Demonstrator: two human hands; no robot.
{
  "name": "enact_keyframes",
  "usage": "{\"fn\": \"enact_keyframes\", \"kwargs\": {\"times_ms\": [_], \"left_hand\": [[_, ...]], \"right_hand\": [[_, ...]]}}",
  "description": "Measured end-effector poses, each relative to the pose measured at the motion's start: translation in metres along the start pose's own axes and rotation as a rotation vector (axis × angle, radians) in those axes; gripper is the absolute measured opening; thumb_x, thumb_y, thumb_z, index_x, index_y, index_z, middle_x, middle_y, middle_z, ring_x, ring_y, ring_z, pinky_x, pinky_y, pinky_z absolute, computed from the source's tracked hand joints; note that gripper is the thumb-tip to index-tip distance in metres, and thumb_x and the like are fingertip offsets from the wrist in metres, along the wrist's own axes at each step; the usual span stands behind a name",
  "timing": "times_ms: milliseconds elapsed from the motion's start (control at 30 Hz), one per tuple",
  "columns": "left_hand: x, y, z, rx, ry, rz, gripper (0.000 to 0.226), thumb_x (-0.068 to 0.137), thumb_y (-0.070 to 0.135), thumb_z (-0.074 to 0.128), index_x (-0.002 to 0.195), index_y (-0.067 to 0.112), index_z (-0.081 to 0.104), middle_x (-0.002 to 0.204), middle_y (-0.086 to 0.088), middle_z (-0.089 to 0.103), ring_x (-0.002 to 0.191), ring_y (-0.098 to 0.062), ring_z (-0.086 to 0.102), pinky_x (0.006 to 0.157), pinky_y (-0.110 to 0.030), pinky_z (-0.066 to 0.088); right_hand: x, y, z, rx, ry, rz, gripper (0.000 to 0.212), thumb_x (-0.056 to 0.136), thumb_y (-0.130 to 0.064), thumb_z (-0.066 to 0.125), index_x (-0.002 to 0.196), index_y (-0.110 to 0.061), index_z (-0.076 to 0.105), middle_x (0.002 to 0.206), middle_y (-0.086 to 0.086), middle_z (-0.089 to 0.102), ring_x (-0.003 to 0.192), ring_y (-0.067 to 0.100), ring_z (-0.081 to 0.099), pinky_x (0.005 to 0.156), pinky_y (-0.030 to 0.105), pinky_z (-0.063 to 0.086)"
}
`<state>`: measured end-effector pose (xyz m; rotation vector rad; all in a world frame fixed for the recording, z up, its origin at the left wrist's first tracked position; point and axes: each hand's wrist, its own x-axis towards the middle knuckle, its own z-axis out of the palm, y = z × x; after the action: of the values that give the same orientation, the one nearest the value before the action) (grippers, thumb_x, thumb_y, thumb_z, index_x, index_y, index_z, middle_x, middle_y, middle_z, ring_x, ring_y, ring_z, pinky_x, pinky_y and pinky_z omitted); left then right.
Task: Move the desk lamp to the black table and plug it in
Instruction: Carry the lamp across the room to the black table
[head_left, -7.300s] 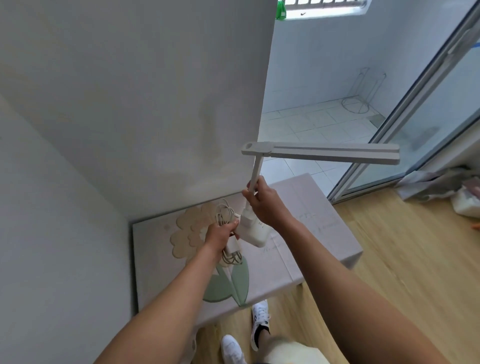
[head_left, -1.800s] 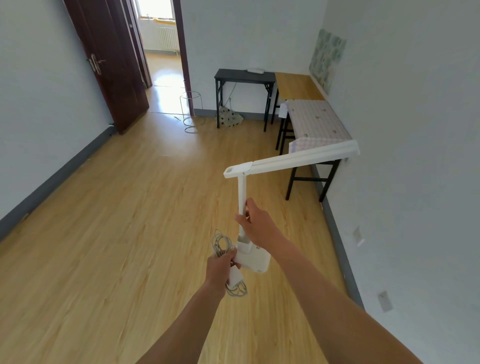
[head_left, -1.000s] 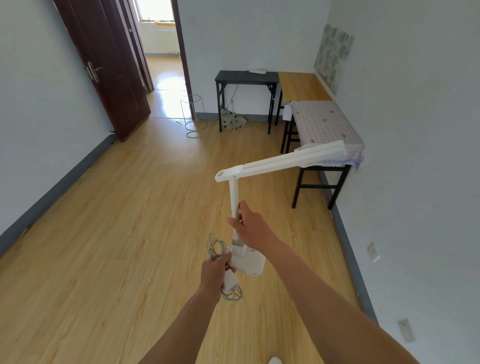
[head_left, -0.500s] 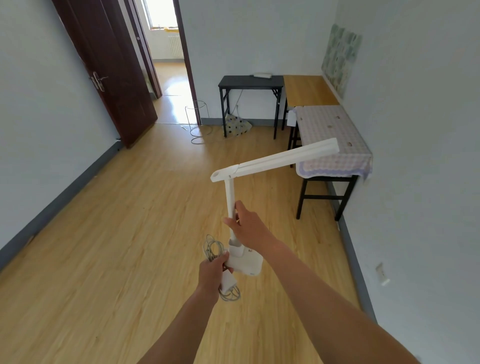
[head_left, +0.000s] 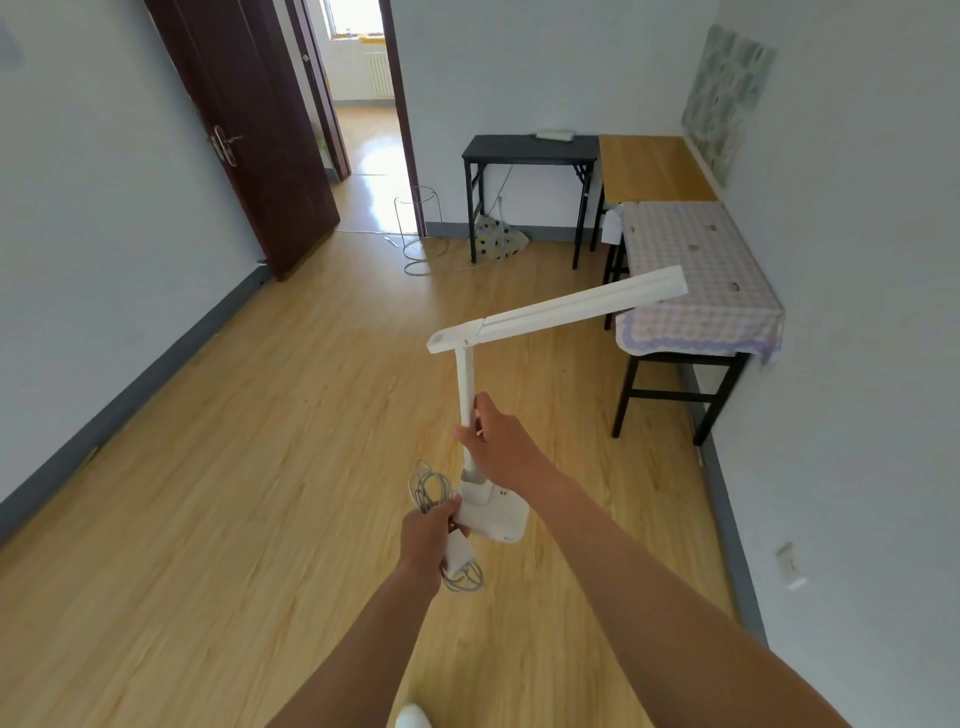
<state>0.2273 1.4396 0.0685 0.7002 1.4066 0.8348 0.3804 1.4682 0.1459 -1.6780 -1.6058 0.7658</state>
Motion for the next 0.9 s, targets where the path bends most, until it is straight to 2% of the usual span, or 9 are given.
{"fn": "enact_keyframes", "kwargs": {"times_ms": [133, 233, 400, 600, 733, 900], "left_hand": [[0.014, 0.007, 0.001, -0.001, -0.015, -0.011, 0.023, 0.092, 0.017, 0.074, 0.086, -0.005, 0.067, 0.067, -0.017, 0.063, 0.054, -0.024, 0.058, 0.052, -0.031, 0.046], [0.030, 0.016, 0.003, 0.003, -0.033, -0.015, 0.024, 0.092, 0.018, 0.074, 0.085, -0.004, 0.068, 0.066, -0.016, 0.063, 0.052, -0.023, 0.058, 0.050, -0.029, 0.046], [0.063, 0.036, 0.006, 0.025, -0.076, -0.025, 0.026, 0.092, 0.021, 0.074, 0.079, -0.001, 0.067, 0.062, -0.015, 0.064, 0.049, -0.022, 0.057, 0.050, -0.029, 0.046], [0.108, 0.067, -0.003, 0.036, -0.099, -0.018, 0.027, 0.091, 0.022, 0.073, 0.074, 0.001, 0.067, 0.059, -0.013, 0.064, 0.046, -0.019, 0.057, 0.048, -0.028, 0.046], [0.138, 0.088, -0.014, 0.022, -0.104, -0.024, 0.023, 0.090, 0.020, 0.075, 0.078, 0.003, 0.067, 0.061, -0.012, 0.064, 0.049, -0.020, 0.059, 0.050, -0.029, 0.047], [0.169, 0.109, -0.024, 0.008, -0.116, -0.026, 0.020, 0.089, 0.020, 0.076, 0.085, 0.001, 0.072, 0.065, -0.013, 0.068, 0.055, -0.022, 0.064, 0.053, -0.031, 0.051]], "right_hand": [[0.016, 0.000, 0.003, -0.013, -0.002, 0.005, 0.025, 0.102, -0.043, 0.053, 0.101, -0.022, 0.039, 0.085, 0.011, 0.065, 0.073, 0.029, 0.068, 0.059, 0.039, 0.056], [0.033, 0.001, 0.004, -0.024, 0.011, 0.012, 0.027, 0.101, -0.045, 0.053, 0.102, -0.023, 0.039, 0.084, 0.011, 0.066, 0.071, 0.029, 0.068, 0.060, 0.040, 0.057], [0.067, 0.002, 0.007, -0.059, 0.052, 0.013, 0.028, 0.101, -0.046, 0.054, 0.101, -0.021, 0.040, 0.080, 0.010, 0.065, 0.059, 0.021, 0.062, 0.053, 0.034, 0.053], [0.118, -0.007, 0.019, -0.071, 0.071, 0.023, 0.026, 0.101, -0.044, 0.053, 0.105, -0.022, 0.040, 0.081, 0.006, 0.065, 0.058, 0.015, 0.061, 0.053, 0.031, 0.053], [0.149, -0.017, 0.032, -0.069, 0.073, 0.037, 0.025, 0.101, -0.046, 0.053, 0.104, -0.025, 0.040, 0.081, 0.005, 0.066, 0.060, 0.016, 0.063, 0.055, 0.034, 0.055], [0.180, -0.029, 0.044, -0.069, 0.096, 0.060, 0.027, 0.100, -0.047, 0.053, 0.105, -0.025, 0.040, 0.085, 0.008, 0.068, 0.069, 0.024, 0.069, 0.063, 0.044, 0.060]]}}
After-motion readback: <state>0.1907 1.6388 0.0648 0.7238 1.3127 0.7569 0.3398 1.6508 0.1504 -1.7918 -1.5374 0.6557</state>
